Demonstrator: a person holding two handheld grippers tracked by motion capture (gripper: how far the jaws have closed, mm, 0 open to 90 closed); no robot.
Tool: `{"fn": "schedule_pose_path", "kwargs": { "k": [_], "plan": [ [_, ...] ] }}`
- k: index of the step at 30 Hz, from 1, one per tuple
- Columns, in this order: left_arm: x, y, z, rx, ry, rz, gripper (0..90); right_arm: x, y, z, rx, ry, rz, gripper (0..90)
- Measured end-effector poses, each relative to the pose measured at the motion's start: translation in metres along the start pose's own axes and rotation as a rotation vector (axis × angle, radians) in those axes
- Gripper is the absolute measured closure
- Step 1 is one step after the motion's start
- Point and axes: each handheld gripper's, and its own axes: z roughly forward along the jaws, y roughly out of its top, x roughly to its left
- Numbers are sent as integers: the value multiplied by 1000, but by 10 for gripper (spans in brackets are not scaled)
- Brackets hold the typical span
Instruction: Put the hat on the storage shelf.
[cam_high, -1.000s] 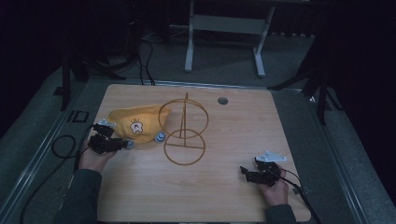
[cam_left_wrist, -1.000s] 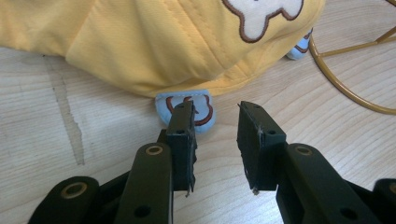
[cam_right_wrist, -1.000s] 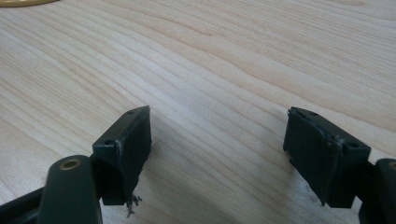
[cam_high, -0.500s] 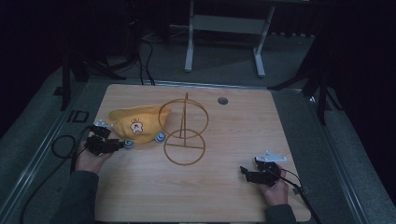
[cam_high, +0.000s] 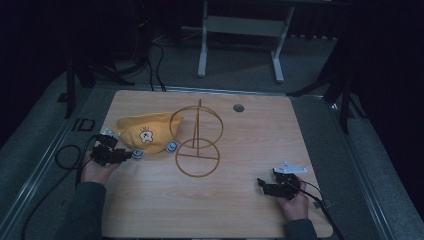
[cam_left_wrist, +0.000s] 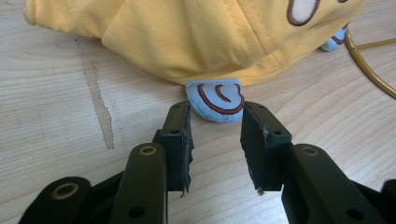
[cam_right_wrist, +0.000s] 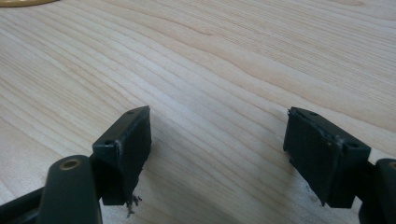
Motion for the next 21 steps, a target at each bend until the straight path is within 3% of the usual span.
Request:
{"fn": "schedule_pose_path", "kwargs": {
  "k": [6,21],
  "plan": [
    [3,0,7,3,21,-11,617,0,0,0,0,0,0,233],
    [1,10,24,17,28,-41,614,0,0,0,0,0,0,233]
  ]
}}
